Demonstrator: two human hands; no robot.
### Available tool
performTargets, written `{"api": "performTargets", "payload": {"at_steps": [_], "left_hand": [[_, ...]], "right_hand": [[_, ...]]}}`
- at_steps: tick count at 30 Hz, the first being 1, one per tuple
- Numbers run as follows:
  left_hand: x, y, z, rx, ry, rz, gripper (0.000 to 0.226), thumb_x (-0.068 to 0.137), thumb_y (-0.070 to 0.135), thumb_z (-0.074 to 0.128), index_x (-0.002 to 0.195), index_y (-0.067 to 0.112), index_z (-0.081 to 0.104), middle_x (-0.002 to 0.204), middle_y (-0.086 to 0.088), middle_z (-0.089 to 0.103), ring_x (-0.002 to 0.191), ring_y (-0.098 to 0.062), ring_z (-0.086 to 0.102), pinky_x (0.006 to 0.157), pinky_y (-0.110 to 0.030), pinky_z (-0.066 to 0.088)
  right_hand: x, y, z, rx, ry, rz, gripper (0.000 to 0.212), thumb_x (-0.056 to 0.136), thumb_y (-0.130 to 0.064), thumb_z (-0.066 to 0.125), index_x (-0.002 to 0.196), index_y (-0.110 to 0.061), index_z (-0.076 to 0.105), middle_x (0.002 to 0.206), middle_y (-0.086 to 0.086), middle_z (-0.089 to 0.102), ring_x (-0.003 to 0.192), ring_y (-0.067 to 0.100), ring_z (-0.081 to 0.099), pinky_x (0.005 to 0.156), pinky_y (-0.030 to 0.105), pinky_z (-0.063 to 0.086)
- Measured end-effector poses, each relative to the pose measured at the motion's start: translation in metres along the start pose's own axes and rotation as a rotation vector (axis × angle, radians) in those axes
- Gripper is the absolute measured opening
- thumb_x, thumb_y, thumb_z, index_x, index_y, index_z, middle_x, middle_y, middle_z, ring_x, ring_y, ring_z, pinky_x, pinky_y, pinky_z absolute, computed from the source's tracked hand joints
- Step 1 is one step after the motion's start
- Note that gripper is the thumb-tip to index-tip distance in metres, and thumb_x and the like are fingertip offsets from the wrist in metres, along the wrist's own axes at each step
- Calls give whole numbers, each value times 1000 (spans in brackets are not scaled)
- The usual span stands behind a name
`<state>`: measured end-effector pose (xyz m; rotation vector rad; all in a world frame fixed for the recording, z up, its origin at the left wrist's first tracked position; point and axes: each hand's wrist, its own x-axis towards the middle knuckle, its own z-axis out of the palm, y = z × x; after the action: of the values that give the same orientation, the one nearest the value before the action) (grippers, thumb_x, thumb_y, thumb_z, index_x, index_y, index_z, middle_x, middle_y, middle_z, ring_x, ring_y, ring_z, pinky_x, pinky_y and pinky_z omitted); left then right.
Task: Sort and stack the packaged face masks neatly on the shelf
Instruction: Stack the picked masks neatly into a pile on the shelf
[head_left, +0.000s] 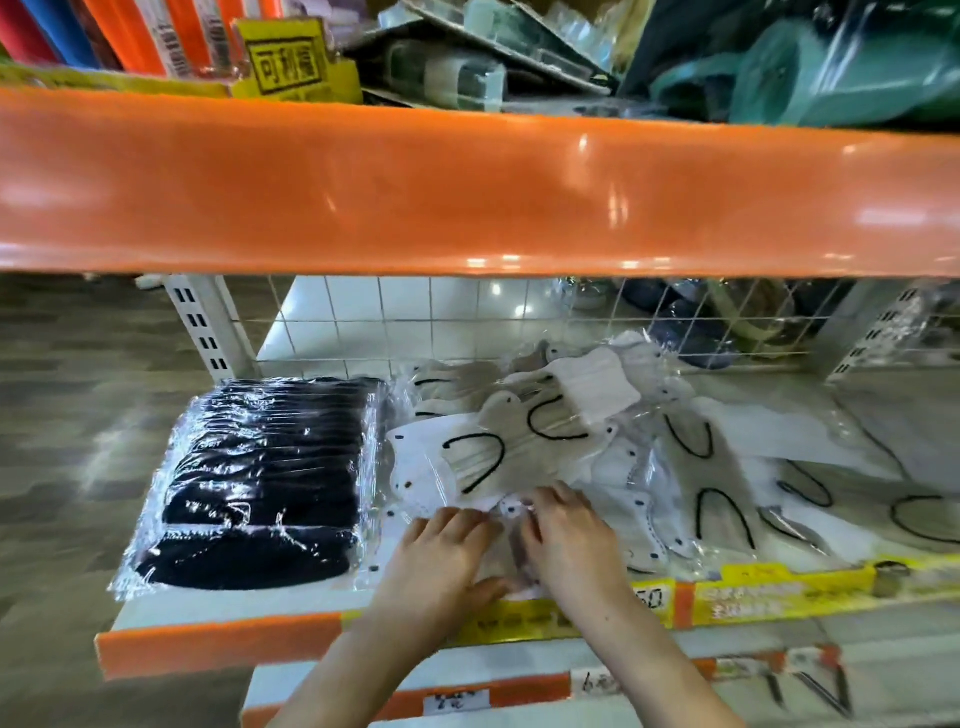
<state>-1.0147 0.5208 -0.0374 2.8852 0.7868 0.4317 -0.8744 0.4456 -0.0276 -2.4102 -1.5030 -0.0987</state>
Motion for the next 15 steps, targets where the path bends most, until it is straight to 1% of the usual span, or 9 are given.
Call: {"api": "performTargets", "payload": {"at_steps": [3,6,8,9,11,12,13,14,15], "left_hand": [[1,9,2,-5,-21,41,62,68,80,35,90,33,69,94,13,66,84,-12,63,61,-31,53],[3,12,-2,-14,-91,69,69,62,86,36,94,34,67,98,11,66,86,-14,64,60,-33,54],[4,14,-6,-30,-140,66,70,60,87,36,98,36,65,102,11,65,89,-15,65,62,-34,54],[4,16,-9,-45,-169,57,70,62,85,36,104,36,63,108,11,63,95,-15,64,69,-37,53],[6,19,-14,-40,-218,31,63,75,76,42,123,36,54,128,14,53,119,-14,50,92,-39,43],[6,18,-14,-53,-196,10,57,82,69,44,129,36,49,134,15,48,126,-12,43,99,-35,37],[6,18,-15,-91,-178,-29,49,88,60,46,131,36,47,135,14,48,127,-12,42,100,-30,35],[8,17,-16,-169,-139,-95,40,93,51,47,130,35,49,131,11,54,122,-13,48,95,-27,38],[9,16,-18,-282,-73,-180,31,95,43,47,123,32,55,120,6,62,110,-16,57,86,-27,44]], "right_hand": [[-2,11,-4,14,-10,33,16,86,-25,60,98,-17,67,97,2,63,89,24,62,65,36,54],[0,13,-2,116,-1,49,17,85,-17,60,100,-11,66,98,7,63,91,28,62,75,37,51],[3,13,1,261,-22,81,20,86,-12,59,105,-10,66,102,9,62,94,28,61,80,31,47],[4,12,0,333,-24,100,21,88,-10,57,106,-10,65,104,8,61,94,26,61,79,26,44],[6,10,-4,452,-16,142,20,91,-8,55,108,-13,64,103,4,61,91,18,61,74,17,40],[7,9,-6,523,4,166,18,93,-8,53,106,-15,64,101,2,62,89,14,60,74,15,41],[8,7,-8,628,28,196,17,95,-8,52,102,-18,63,98,1,64,86,12,61,75,16,44],[9,5,-10,764,55,227,18,96,-9,49,97,-23,61,95,0,65,83,11,63,77,21,49],[10,3,-12,891,84,253,20,98,-10,47,94,-26,59,91,-3,65,80,12,65,79,29,53]]}}
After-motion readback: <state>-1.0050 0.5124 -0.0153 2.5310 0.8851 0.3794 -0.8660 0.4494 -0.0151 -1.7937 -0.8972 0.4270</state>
